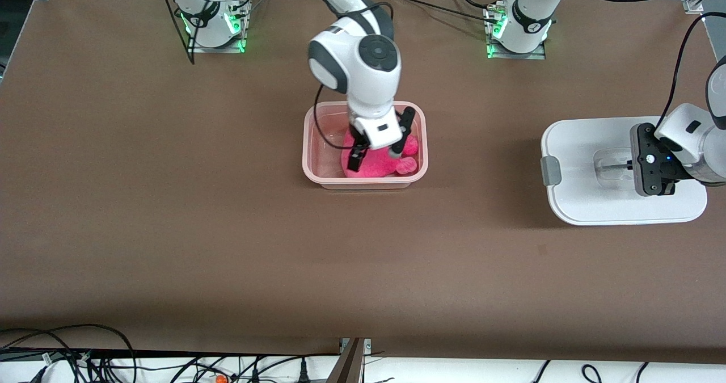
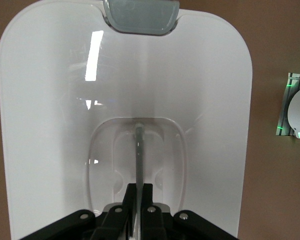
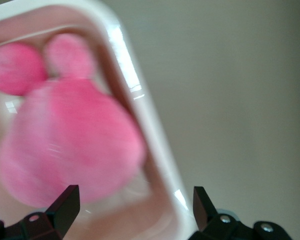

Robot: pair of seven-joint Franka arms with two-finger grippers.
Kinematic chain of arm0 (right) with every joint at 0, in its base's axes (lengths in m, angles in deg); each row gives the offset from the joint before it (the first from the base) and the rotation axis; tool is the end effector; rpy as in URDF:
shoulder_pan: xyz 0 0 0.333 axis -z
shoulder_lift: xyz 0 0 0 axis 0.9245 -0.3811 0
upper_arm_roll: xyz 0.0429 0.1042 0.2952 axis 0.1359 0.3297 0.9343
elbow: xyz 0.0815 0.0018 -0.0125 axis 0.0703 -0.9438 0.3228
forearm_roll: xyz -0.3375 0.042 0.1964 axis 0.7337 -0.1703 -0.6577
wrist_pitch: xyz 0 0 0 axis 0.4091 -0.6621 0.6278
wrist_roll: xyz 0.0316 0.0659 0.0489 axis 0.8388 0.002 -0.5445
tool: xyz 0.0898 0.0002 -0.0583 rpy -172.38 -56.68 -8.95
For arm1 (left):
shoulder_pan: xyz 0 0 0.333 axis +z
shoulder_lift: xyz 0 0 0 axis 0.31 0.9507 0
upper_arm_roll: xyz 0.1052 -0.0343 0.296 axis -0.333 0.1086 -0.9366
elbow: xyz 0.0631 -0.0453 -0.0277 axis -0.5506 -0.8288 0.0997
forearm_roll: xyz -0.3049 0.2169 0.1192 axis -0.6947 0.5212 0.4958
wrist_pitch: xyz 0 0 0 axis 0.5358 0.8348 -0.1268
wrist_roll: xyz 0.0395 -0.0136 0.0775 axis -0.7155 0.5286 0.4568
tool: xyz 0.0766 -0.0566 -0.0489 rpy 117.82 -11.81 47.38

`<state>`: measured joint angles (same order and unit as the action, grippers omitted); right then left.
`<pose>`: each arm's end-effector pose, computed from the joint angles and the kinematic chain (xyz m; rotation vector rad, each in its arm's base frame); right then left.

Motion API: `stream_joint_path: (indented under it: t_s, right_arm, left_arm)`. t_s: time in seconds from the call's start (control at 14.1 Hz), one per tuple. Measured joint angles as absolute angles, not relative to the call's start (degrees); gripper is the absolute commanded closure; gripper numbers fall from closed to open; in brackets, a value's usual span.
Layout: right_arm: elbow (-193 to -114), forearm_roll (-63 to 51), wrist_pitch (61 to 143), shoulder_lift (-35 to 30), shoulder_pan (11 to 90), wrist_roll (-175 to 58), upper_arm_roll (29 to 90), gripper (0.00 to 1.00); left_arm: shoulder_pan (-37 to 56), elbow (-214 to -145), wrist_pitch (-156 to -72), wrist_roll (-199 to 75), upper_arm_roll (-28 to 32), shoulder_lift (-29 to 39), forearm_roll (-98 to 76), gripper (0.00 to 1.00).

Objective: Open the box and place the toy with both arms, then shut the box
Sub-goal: 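Withdraw the right gripper while the left gripper carries the lid over the tub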

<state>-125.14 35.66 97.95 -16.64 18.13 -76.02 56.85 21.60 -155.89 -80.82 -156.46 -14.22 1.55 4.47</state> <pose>0.5427 0.5081 0.3995 2.4904 1.6595 0.1447 0.6442 0.0309 0.4971 2.1846 -2.0642 -0.3762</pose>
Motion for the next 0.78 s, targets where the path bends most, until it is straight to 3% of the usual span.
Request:
stream_joint_path:
  t_s: [0.28,0.5,0.78]
  right_arm:
    - [-124.79,29.13,87.89,-6.81,26.65,-76.4,55.45,0.0]
    - [-126.38,26.74,79.1,-0.11,28.05,-76.18,50.39,0.0]
    - [-138.04,24.33,77.52,11.11,28.46,-75.82,41.14,0.0]
  left_arm:
    - [15.89,-155.73,-80.83,-156.28,-13.0,1.52,4.43,1.0]
    - [9.12,-155.71,-80.85,-148.9,-12.74,1.58,1.32,1.0]
    - [-0.07,-155.9,-84.39,-138.27,-12.5,3.49,-1.75,1.0]
